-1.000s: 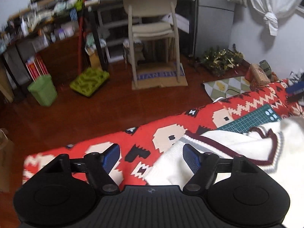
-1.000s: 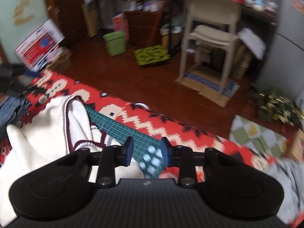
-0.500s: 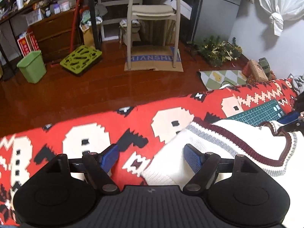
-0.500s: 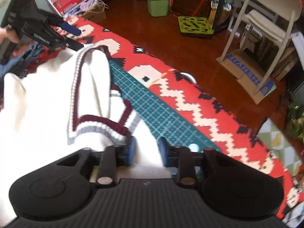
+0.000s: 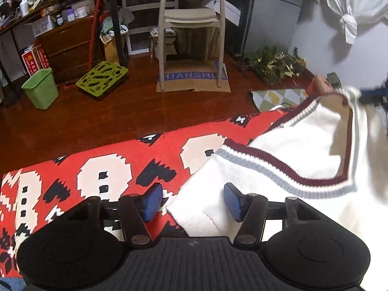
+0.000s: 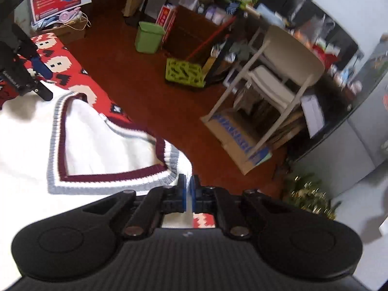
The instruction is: Fold clothes
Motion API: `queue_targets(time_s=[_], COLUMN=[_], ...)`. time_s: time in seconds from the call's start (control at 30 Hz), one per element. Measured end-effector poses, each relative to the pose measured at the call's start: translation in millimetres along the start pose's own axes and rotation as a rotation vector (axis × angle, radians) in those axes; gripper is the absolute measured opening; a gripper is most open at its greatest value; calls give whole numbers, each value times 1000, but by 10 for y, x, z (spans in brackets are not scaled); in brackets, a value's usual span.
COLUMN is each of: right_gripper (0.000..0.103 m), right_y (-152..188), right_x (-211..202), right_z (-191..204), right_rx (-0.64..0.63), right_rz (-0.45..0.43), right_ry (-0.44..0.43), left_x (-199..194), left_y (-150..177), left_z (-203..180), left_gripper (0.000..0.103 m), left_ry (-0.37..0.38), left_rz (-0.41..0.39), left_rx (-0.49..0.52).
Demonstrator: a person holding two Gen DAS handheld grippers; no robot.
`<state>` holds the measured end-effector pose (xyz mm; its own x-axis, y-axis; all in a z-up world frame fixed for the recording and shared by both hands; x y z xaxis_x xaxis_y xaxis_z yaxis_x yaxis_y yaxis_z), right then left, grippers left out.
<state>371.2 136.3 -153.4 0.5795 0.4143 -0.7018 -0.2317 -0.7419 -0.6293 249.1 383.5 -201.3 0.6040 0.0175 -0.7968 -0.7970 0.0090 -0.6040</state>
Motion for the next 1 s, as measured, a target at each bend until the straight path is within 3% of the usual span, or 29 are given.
queue_targets(time_s=[0.4, 0.53, 0.67, 1.0], right_gripper=[8, 8, 17, 24], right_y=[526, 503, 427, 235], right_x=[-90, -93, 95, 591], right_z=[778, 641, 417, -137], right_rx=[11, 133, 176, 273], right_rz=[42, 9, 19, 51], right_ry=[-193, -223, -240, -282], left_x=[-46, -66, -77, -64], left_y=[113, 122, 123, 135], left_z=[101, 147, 173, 232], left_gripper=[61, 61, 62, 62], left_ry=[9, 16, 18, 23], left_rz=[-14, -19, -21, -19], left_rx=[-58, -64, -62, -66])
Point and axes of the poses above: each gripper's, at about its wrist camera, not at the fingertips, and x roughly the way its jaws point, z to its left, y to its underside, the point moved 4 cm from there along x, roughly the way its jaws point, and after that the axes turned 6 degrees about x, right-handed, at the moved point
